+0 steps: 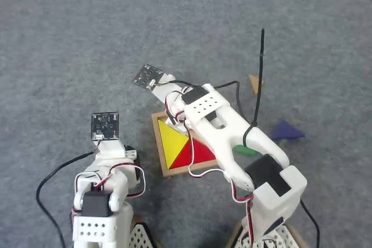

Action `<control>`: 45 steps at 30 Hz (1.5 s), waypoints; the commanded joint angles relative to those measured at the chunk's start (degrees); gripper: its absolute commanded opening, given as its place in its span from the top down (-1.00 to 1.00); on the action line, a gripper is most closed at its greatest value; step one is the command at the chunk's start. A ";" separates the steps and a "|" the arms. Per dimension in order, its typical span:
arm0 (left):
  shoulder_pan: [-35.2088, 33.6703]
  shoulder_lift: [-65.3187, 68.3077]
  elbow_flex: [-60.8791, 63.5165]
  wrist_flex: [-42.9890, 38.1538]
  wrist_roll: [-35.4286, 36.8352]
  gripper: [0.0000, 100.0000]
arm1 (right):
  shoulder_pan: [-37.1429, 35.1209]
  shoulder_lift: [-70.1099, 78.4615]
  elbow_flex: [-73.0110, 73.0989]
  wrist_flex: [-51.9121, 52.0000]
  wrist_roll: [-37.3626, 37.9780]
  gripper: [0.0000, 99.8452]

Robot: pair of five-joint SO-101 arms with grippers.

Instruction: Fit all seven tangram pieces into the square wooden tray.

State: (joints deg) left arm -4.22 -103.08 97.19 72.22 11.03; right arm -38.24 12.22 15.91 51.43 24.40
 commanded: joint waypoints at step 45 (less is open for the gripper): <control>-0.35 -1.14 -0.75 0.09 -0.53 0.97 | 3.21 -2.42 10.02 -5.32 -2.64 0.59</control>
State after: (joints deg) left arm -4.22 -103.08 97.19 72.22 11.03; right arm -38.07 11.52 23.21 45.36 22.46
